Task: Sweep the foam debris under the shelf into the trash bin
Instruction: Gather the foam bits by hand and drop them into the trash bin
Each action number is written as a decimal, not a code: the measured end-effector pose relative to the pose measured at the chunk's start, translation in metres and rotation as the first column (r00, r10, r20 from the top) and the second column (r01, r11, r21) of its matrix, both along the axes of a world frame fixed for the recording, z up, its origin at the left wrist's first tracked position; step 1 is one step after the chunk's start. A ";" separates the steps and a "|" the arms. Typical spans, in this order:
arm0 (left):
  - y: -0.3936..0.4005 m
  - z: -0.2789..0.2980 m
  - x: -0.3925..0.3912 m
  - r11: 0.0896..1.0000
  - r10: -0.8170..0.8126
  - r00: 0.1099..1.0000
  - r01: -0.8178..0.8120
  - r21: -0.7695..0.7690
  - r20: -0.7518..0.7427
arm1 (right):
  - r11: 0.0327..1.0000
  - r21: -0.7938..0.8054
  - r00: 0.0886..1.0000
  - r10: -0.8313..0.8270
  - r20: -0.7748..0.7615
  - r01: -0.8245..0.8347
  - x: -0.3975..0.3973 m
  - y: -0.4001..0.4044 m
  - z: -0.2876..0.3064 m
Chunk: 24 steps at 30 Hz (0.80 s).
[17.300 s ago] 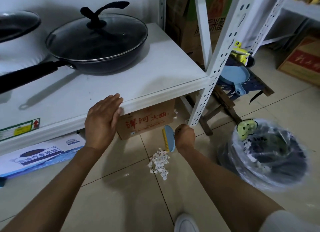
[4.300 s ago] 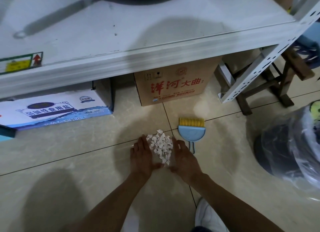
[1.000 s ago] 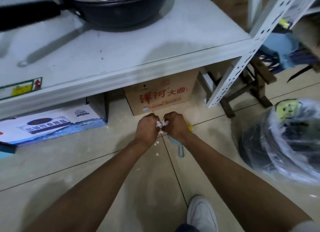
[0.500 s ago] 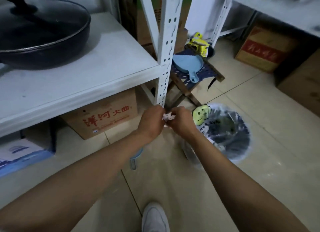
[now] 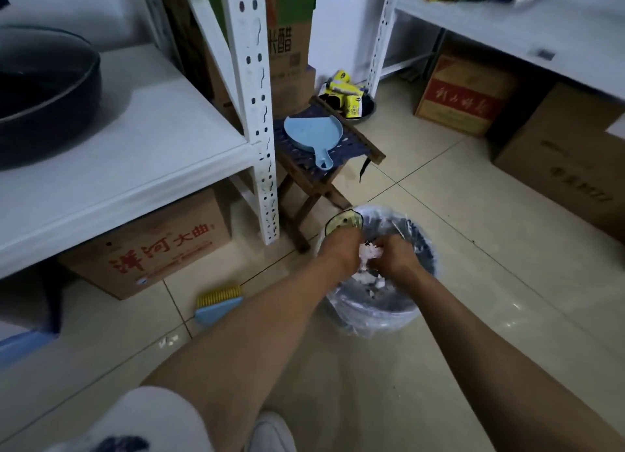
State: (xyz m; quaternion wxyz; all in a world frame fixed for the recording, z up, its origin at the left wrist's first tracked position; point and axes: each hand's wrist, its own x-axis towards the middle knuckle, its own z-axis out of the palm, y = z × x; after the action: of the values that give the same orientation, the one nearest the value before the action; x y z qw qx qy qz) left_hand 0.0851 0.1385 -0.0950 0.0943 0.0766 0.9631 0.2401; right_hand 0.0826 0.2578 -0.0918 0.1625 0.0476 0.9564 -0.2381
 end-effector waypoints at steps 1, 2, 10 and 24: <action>0.001 0.000 -0.001 0.999 -0.024 0.999 0.025 -0.039 0.029 | 0.999 -0.003 0.998 0.033 0.054 -0.033 0.000 0.005 -0.004; 0.001 0.000 -0.003 0.997 -0.045 0.998 0.048 -0.065 0.043 | 0.998 -0.011 0.993 0.060 0.105 -0.059 -0.001 0.008 -0.007; 0.008 0.009 0.001 0.957 -0.149 0.988 0.132 -0.256 -0.049 | 0.999 0.051 1.000 -0.002 0.018 0.001 -0.004 0.011 -0.019; 0.010 0.001 0.007 0.978 -0.054 0.991 0.028 -0.207 -0.122 | 0.946 0.234 0.974 -0.207 -0.094 0.224 -0.008 -0.008 -0.008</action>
State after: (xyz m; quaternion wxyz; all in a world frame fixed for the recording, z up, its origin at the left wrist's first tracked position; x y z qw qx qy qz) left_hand 0.0918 0.1481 -0.0944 0.0454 0.1016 0.9849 0.1323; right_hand 0.0741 0.2503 -0.1002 0.0956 0.1631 0.9724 -0.1369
